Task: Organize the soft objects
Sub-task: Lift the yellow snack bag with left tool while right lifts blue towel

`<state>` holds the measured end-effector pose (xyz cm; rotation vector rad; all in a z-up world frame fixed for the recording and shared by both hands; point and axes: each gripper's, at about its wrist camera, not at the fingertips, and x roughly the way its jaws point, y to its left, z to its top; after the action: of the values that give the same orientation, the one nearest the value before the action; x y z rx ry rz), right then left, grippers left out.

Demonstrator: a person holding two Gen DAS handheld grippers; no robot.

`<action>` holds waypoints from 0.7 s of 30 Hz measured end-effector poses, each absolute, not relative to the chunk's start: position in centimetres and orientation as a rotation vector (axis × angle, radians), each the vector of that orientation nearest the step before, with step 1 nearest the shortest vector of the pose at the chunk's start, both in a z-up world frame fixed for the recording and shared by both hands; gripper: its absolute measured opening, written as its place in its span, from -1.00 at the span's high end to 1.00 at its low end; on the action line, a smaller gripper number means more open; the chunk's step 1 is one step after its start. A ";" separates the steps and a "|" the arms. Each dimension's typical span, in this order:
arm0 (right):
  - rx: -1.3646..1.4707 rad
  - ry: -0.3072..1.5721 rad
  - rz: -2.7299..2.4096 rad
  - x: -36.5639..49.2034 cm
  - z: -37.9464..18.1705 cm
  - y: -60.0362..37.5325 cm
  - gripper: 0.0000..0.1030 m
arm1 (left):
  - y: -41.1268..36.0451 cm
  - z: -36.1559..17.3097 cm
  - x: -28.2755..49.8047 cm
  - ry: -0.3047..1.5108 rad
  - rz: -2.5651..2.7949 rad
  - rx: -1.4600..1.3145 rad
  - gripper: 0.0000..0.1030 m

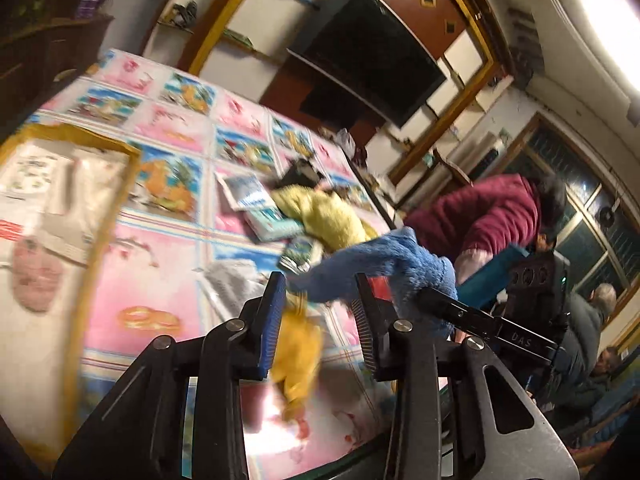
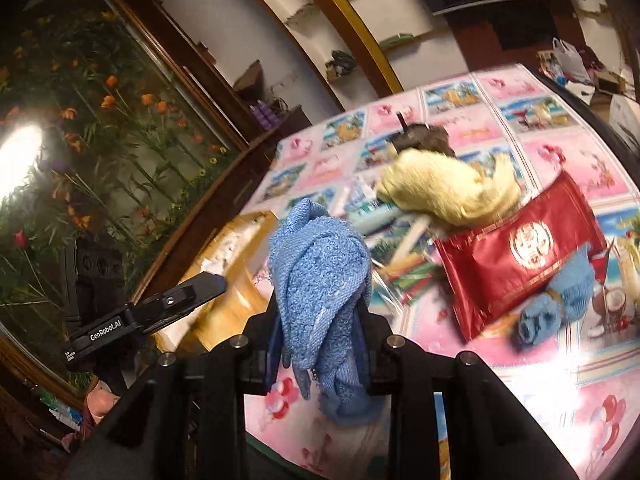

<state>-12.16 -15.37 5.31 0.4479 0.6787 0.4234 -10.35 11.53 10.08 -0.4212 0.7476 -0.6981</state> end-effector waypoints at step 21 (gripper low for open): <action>0.369 0.687 0.437 -11.3 6.5 -13.0 0.43 | 8.8 2.2 -11.4 0.939 -0.621 -0.033 -0.09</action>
<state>-11.29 -13.05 6.53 0.3695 0.6869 0.4370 -11.35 8.75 2.20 -0.0329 0.9390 -0.6208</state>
